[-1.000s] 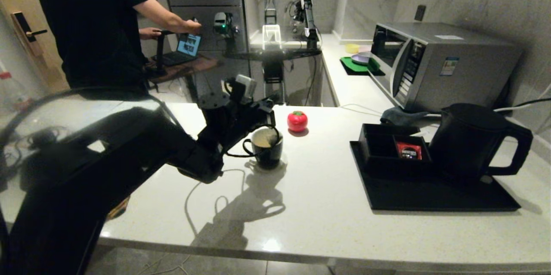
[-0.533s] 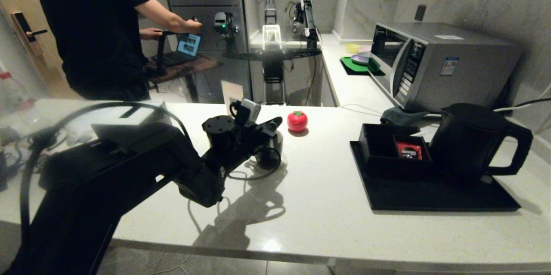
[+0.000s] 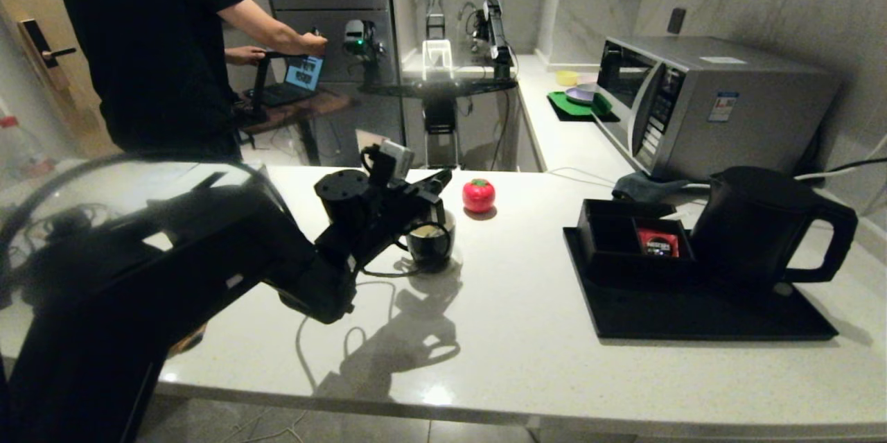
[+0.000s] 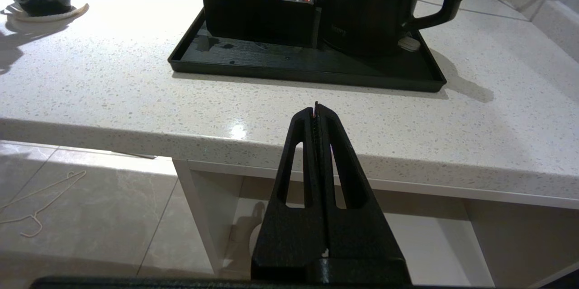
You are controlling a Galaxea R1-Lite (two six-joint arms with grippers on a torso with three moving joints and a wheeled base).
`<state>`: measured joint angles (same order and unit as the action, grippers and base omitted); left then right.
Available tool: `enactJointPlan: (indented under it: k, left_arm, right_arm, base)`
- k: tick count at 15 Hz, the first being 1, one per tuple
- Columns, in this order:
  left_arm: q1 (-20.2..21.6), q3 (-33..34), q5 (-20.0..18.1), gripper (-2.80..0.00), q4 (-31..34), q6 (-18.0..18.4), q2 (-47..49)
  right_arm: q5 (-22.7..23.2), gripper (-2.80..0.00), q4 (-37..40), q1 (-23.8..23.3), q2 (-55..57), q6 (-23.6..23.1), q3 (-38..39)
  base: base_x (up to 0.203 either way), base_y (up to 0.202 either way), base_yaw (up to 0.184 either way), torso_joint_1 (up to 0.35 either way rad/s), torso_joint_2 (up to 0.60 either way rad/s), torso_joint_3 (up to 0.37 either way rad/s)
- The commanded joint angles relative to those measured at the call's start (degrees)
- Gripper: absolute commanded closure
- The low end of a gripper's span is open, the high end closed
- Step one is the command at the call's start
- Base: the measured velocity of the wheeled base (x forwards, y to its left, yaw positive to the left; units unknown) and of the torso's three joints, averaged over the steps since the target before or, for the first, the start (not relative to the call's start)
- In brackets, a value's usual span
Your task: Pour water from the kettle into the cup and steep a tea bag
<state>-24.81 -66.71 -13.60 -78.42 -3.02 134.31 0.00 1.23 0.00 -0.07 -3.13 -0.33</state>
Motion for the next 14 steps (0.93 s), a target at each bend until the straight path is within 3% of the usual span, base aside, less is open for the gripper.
enactJointPlan:
  k: [1,8,14]
  left_arm:
    - [0.6,-0.6,-0.1,0.0,-0.4,0.0,-1.8]
    - [2.9,-7.1,0.0,0.0,5.7,0.0,-4.2]
    - [2.8,-6.6,0.0,0.0,6.3,0.2,-3.6]
  right_arm:
    - [0.0,0.0,0.0,0.0,0.1,0.0,0.0]
    - [0.0,0.0,0.0,0.0,0.1,0.0,0.0]
    - [0.0,0.0,0.0,0.0,0.1,0.0,0.0]
  base:
    - [0.0,0.0,0.0,0.0,0.0,0.0]
    - [0.0,0.0,0.0,0.0,0.0,0.0]
    - [0.0,0.0,0.0,0.0,0.0,0.0]
